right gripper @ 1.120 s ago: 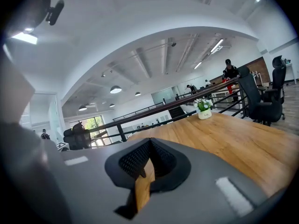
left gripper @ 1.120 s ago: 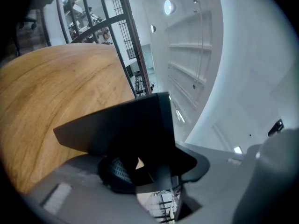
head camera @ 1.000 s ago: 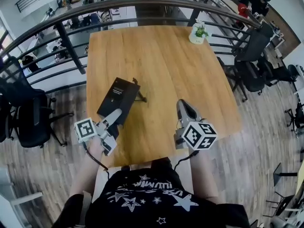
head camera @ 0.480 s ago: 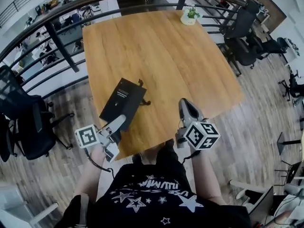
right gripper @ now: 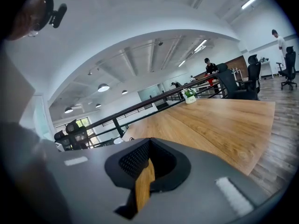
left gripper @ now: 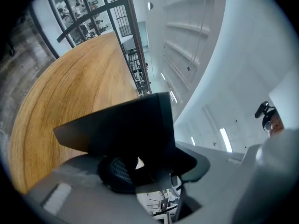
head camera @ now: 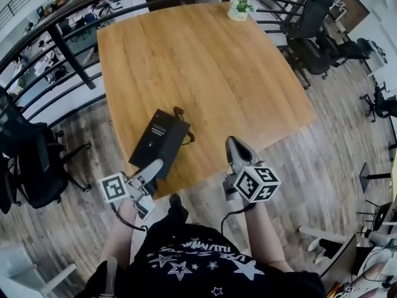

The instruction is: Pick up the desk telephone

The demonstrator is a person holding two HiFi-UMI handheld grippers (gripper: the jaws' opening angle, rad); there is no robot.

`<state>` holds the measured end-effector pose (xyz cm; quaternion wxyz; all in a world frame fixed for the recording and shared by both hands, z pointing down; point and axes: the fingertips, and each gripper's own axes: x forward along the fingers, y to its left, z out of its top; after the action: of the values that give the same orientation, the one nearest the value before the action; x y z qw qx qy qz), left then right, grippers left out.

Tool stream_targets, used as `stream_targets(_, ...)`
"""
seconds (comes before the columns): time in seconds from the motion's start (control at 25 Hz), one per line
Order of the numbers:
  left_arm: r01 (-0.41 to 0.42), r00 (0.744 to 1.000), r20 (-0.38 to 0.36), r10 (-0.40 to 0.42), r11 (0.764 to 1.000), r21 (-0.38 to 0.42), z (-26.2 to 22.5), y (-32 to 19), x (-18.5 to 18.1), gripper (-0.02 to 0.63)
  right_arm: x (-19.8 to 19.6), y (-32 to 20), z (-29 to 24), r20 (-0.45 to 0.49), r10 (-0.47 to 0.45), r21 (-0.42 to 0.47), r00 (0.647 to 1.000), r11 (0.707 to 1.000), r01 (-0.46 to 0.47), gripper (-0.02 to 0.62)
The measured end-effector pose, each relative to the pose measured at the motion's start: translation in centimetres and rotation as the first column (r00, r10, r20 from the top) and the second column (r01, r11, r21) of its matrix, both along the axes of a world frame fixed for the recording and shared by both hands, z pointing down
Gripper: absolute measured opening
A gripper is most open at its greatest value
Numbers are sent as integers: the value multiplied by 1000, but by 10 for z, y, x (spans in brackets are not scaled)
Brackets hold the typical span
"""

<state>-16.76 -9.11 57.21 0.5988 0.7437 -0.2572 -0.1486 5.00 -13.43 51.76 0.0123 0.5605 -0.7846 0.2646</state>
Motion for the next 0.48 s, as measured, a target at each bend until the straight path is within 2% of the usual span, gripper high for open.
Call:
stream_targets(0.2, -3, 1000, 14, 2, 1000, 15, -12, 15, 12, 213, 24, 33, 2, 32, 46, -18, 998, 999, -45, 2)
stream_targets(0.48, -26, 1000, -9, 26, 999, 45, -31, 62, 35, 213, 44, 86, -14, 40, 56, 27, 998, 998, -57, 0)
